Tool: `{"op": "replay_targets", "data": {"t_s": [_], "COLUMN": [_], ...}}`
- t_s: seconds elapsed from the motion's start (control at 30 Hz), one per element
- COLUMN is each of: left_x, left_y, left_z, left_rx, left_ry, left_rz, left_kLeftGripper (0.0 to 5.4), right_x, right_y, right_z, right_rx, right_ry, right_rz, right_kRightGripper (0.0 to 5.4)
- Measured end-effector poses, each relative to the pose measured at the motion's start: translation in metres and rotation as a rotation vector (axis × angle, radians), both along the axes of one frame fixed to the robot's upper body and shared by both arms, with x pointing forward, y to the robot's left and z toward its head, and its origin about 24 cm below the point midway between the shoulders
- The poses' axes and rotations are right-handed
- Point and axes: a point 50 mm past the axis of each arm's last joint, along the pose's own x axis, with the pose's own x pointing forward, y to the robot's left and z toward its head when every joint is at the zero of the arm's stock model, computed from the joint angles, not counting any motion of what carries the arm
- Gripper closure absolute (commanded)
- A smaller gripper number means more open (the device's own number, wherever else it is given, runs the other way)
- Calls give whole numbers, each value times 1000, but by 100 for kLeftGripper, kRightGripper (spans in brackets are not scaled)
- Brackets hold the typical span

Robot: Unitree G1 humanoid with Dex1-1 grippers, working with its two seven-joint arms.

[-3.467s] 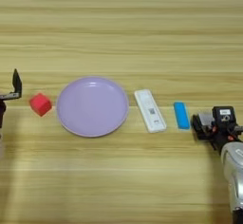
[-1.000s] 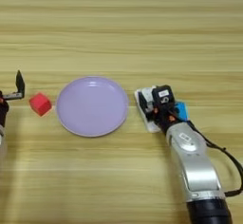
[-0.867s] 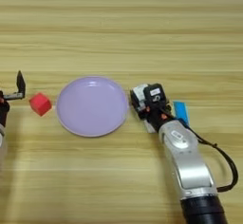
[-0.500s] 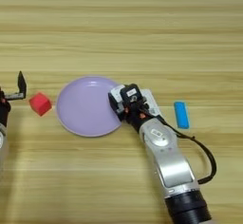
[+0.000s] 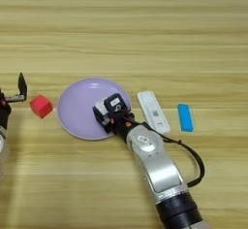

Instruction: Move the objects on the table

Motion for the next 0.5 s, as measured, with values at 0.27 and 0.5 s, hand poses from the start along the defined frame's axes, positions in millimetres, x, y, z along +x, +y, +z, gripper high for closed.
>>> {"op": "replay_targets", "data": {"t_s": [0.27, 0.5], "left_x": [0, 0], "left_y": [0, 0], "left_z": [0, 0], "left_rx": [0, 0], "left_ry": [0, 0], "left_rz": [0, 1], "left_kLeftGripper": [0, 0], "right_x": [0, 0], "right_y": [1, 1], "right_z": [0, 0], "right_rx": [-6, -4], "right_ry": [6, 6], "right_rz": [4, 4], "right_kRightGripper": [292, 259]}}
